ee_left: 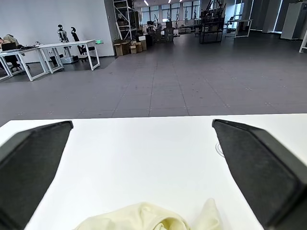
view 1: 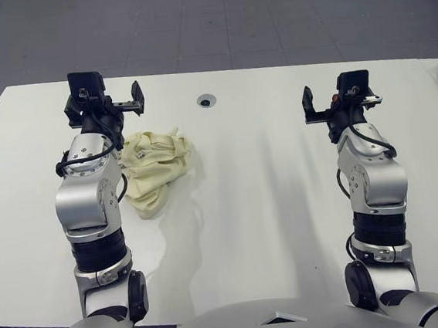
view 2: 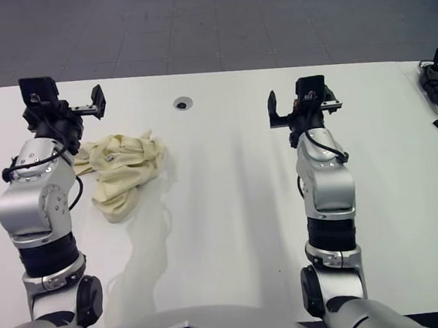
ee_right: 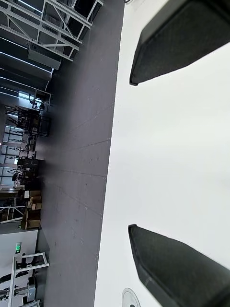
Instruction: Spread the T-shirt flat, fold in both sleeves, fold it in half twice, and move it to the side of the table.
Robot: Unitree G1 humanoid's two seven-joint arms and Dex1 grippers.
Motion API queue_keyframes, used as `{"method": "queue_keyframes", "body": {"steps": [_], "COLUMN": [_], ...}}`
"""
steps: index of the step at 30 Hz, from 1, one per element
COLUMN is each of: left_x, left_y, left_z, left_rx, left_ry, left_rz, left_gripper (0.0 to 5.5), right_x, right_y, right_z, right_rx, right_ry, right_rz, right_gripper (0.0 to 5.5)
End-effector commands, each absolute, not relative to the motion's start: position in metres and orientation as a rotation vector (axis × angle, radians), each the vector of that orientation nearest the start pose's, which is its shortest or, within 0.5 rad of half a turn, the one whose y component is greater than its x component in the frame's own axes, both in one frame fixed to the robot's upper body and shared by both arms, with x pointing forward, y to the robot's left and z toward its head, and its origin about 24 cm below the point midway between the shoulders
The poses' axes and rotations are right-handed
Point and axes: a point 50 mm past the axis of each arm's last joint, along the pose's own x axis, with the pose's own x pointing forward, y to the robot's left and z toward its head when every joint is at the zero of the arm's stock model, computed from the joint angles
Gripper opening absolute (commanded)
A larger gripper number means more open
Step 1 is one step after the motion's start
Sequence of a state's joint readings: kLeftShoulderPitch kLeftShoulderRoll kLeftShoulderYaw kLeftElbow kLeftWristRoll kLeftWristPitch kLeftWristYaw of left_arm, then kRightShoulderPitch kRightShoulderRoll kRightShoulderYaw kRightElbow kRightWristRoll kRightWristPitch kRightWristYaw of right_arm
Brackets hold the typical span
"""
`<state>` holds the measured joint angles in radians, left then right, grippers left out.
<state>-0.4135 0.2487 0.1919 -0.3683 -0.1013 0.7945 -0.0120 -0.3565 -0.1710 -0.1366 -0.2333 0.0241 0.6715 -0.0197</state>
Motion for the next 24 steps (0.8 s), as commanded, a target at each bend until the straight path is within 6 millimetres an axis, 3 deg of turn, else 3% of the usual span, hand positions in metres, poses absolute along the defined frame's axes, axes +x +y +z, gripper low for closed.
{"method": "queue_keyframes", "body": {"steps": [1,24], "left_x": [0.2963,0.2962], "left_y": [0.2015,0.2036], "left_z": [0.1747,0.1758], "left_rx": [0.108,0.115], "left_ry": [0.001,0.001], "left_rz": [0.086,0.096], "left_gripper": [5.4,5.4], "right_x": [0.3015,0.3014], "right_y": [-0.1884,-0.1883], "right_z": [0.1346,0.134], "right_rx": [-0.108,-0.109], "right_ry": [0.082,0.083], "right_rz": [-0.111,-0.115], "right_gripper": [5.39,5.39]}}
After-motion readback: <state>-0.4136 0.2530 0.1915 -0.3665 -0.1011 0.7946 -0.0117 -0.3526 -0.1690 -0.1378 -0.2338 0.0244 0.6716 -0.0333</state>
